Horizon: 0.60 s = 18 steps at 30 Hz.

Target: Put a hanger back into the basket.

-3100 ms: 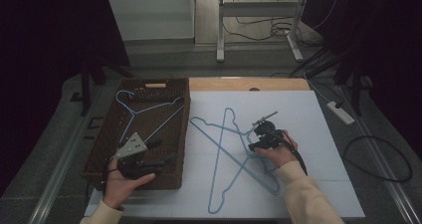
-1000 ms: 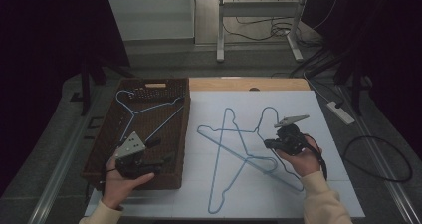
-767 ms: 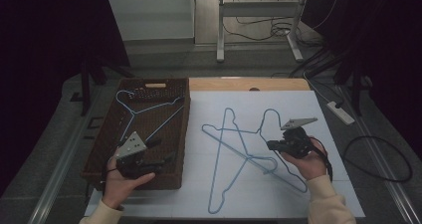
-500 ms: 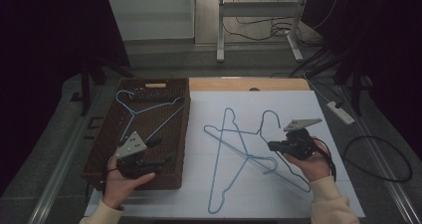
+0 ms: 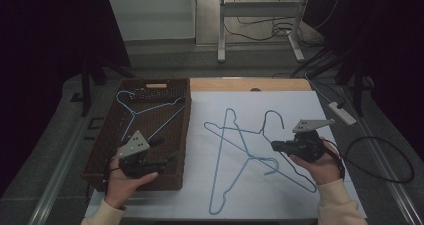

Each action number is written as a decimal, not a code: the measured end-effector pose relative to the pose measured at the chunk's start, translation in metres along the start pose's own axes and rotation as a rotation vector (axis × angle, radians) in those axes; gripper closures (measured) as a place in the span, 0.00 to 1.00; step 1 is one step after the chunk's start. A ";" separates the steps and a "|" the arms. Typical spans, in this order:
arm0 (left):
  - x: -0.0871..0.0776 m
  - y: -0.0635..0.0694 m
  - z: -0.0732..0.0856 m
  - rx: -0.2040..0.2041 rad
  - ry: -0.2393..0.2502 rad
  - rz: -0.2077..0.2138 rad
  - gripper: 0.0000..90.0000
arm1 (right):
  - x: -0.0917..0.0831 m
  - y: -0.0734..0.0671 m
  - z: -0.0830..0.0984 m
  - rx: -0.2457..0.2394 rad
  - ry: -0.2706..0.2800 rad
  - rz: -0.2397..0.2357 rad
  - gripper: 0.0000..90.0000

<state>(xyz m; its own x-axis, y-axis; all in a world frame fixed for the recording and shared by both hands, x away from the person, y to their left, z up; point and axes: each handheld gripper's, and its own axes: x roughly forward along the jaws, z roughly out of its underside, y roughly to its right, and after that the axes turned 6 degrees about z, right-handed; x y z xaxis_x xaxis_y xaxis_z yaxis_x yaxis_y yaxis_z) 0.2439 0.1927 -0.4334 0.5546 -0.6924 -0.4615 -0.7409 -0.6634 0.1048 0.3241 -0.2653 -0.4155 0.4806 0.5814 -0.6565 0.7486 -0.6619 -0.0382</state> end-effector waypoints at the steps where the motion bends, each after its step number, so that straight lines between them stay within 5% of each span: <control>1: 0.001 0.001 -0.001 0.003 0.000 0.003 0.36 | -0.001 0.000 0.000 -0.002 0.004 -0.002 0.98; 18: 0.017 0.006 -0.025 0.024 -0.010 0.069 0.35 | -0.016 -0.002 -0.003 -0.006 0.048 -0.044 0.98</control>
<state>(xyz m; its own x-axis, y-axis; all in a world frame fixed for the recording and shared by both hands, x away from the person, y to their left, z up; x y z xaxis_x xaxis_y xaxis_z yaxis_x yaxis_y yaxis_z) 0.2582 0.1699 -0.4184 0.4982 -0.7331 -0.4631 -0.7860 -0.6073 0.1158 0.3159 -0.2723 -0.4026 0.4684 0.6324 -0.6170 0.7724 -0.6321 -0.0615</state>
